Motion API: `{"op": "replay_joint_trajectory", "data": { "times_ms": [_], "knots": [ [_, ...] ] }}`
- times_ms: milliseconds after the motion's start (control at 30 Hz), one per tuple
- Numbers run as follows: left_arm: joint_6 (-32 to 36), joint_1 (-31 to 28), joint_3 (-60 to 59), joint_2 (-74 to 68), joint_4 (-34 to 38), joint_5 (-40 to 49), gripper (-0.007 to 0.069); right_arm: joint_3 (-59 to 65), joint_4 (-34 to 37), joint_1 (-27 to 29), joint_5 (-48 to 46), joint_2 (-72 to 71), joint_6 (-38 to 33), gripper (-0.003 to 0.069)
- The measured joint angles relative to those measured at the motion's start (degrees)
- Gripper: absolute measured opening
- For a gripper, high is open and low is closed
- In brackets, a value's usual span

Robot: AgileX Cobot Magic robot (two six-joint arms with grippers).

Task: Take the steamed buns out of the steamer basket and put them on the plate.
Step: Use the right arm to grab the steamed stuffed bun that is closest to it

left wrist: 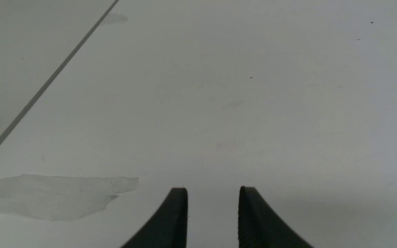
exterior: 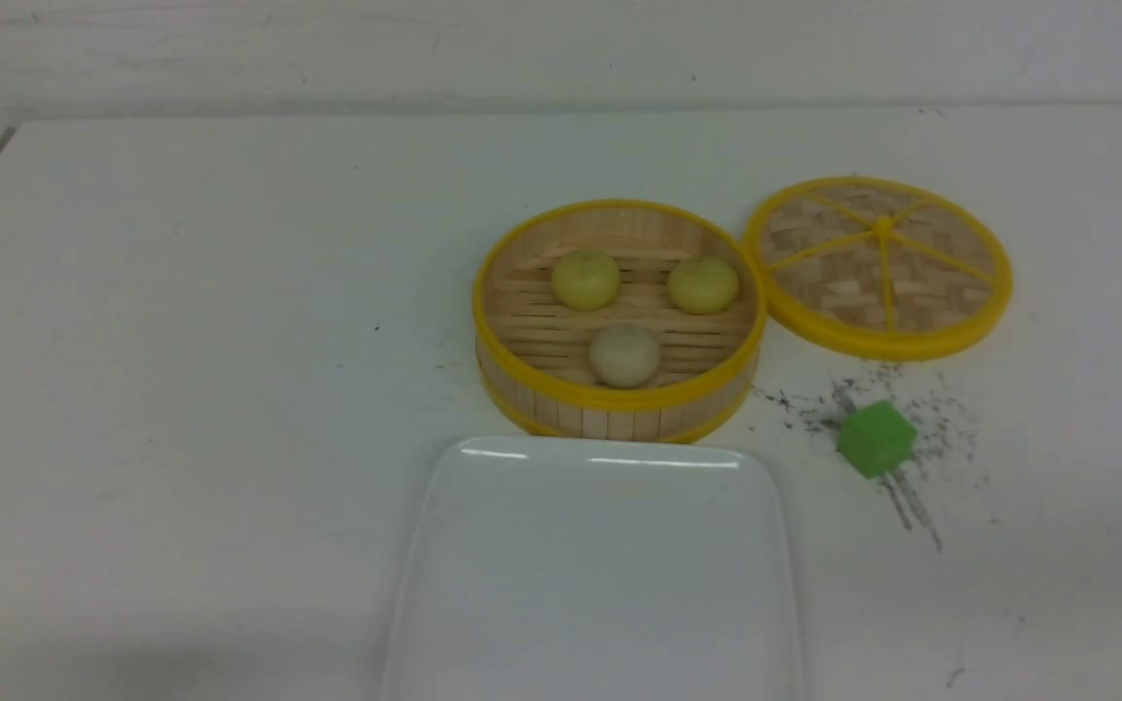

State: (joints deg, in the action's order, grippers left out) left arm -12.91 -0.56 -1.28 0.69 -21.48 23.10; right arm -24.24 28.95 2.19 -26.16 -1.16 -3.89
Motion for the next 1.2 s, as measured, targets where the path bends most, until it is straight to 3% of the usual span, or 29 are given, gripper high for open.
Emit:
{"op": "replay_joint_trajectory", "data": {
  "times_ms": [600, 967, 1200],
  "knots": [
    [0.0, 0.0, 0.0, 0.0, -0.38, 0.0, 0.024, 0.0, 3.52, 0.05, 3.4, 0.0, 0.15, 0.0241],
    [0.0, 0.0, -0.3, 0.0, -15.69, 0.05, 0.024, 0.0, 5.16, 0.05, -2.44, 0.0, 0.15, 0.0241],
    [-1.47, 0.0, -0.3, 0.0, -14.16, -6.76, 0.024, 0.0, 6.22, 0.05, -4.13, 0.0, 0.15, 0.0241]
  ]
}}
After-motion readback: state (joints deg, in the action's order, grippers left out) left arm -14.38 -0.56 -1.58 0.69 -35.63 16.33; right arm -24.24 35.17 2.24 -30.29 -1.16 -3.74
